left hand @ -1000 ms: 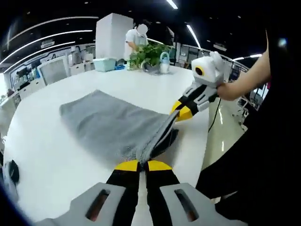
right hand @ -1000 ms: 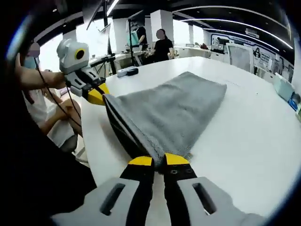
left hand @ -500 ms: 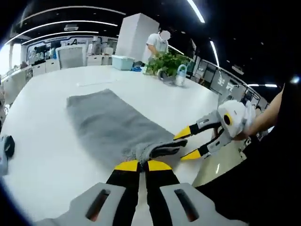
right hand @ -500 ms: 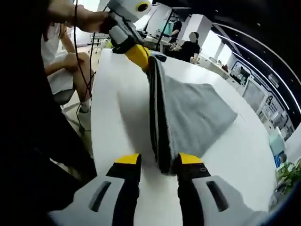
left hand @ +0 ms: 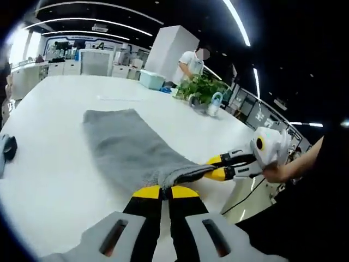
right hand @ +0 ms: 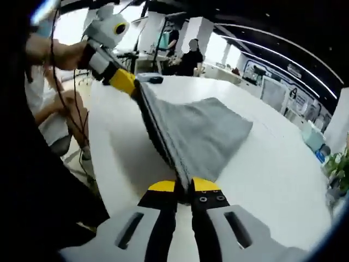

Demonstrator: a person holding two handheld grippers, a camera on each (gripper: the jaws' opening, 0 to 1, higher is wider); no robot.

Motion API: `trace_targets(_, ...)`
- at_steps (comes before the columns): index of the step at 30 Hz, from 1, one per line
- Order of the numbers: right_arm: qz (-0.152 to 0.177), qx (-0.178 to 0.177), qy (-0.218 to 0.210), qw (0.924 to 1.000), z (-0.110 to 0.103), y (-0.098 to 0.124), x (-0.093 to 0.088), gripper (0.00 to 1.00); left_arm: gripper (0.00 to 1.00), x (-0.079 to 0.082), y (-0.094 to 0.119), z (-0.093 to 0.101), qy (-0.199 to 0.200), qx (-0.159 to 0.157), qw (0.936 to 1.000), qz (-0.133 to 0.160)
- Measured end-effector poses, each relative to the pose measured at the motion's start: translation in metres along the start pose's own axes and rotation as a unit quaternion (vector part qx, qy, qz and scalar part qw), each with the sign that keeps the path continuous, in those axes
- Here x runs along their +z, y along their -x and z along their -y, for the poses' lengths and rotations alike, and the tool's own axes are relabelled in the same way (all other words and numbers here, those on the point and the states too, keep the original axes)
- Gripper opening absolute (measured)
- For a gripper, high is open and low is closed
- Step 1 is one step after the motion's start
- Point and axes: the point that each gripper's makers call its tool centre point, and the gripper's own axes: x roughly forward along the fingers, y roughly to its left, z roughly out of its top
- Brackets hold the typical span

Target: Fold the towel on the table until its edges align and the towel forms a compact rectangular stack.

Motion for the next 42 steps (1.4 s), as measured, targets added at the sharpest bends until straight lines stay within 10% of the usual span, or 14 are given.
trace_targets(6, 0.065, 0.006, -0.084, 0.9944, 0.016, 0.014, 0.040, 0.05, 0.04, 0.020, 0.008, 0.000, 0.044, -0.008, 0.9977, 0.051)
trace_targets(42, 0.184, 0.075, -0.056, 0.9785, 0.016, 0.067, 0.153, 0.05, 0.04, 0.104, 0.073, 0.017, 0.057, -0.036, 0.9788, 0.193)
